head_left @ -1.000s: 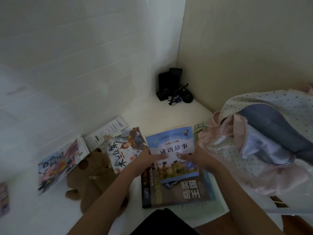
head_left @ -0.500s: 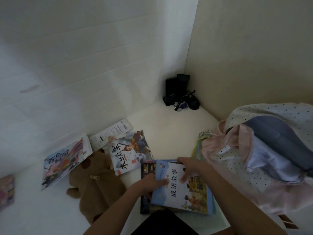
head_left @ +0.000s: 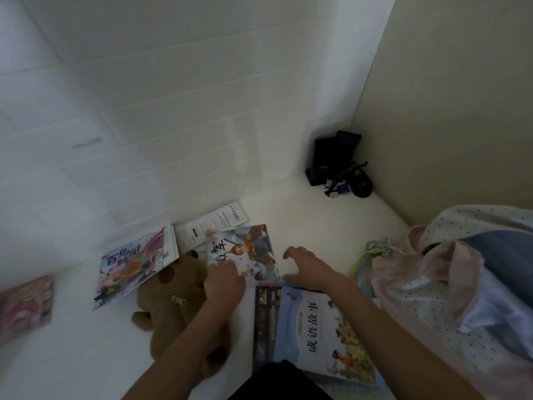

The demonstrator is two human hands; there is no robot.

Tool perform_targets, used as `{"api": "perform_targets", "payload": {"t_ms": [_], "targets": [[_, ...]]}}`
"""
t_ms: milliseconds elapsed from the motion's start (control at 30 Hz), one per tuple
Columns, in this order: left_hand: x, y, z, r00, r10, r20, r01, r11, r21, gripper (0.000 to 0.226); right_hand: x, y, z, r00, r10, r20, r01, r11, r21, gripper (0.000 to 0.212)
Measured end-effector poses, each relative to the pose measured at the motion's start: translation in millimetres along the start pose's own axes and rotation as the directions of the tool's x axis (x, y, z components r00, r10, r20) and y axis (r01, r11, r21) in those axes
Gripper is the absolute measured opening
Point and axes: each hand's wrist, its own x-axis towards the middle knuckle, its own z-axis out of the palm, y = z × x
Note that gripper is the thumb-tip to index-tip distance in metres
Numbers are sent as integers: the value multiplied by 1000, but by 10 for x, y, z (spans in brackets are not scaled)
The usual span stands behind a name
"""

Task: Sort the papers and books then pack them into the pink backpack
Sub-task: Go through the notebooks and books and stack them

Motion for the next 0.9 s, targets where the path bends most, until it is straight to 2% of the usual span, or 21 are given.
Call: {"api": "perform_targets", "payload": {"t_ms": [33, 133, 267, 333, 400, 500, 533, 567, 633, 700, 733, 800, 833, 900], "targets": [[64, -128, -17, 1000, -18, 13, 18, 1000, -3, 42, 74, -57, 26, 1000, 10, -15, -9, 996, 91, 57], [224, -304, -10, 988, -69, 141, 99, 970, -221, 63, 245, -201, 132, 997, 72, -12, -64, 942, 331, 63], [412, -220, 42, 952, -167, 258, 277, 830, -484, 88, 374, -337, 246, 997, 63, 37, -73, 866, 495, 70], [507, -249, 50, 964, -196, 178, 263, 783, -563, 84, 401, -402, 291, 996, 73, 49, -88, 812, 577, 72], [588, -307, 34, 963, -258, 77, 242, 702, -670, 70, 431, -436, 306, 996, 83, 34, -86, 775, 626, 71], [655, -338, -58, 897, -414, 152, 331, 404, -853, 56, 478, -412, 288, 991, 131, -13, -85, 714, 695, 67], [674, -334, -81, 892, -420, 168, 336, 366, -868, 48, 492, -388, 275, 988, 157, -17, -95, 681, 726, 67], [681, -327, -100, 905, -396, 155, 322, 400, -858, 38, 504, -357, 265, 984, 175, -15, -104, 648, 754, 67], [656, -301, -159, 944, -322, 73, 245, 537, -807, 20, 525, -321, 239, 982, 189, 16, -130, 609, 782, 69], [612, -263, -244, 963, -266, -37, 144, 626, -766, 12, 525, -334, 197, 980, 199, 15, -142, 642, 753, 74], [600, -240, -284, 966, -243, -85, 95, 646, -757, 14, 525, -340, 160, 976, 212, -45, -121, 706, 698, 78], [563, -160, -398, 971, -174, -164, 2, 691, -723, 16, 543, -392, 38, 950, 173, -259, -9, 846, 533, 85], [546, -115, -457, 974, -126, -189, -45, 710, -703, 14, 553, -440, -53, 930, 133, -344, 53, 875, 482, 88], [516, -39, -566, 980, -17, -196, -129, 699, -704, 10, 593, -546, -239, 920, 115, -374, 80, 880, 469, 88]]}}
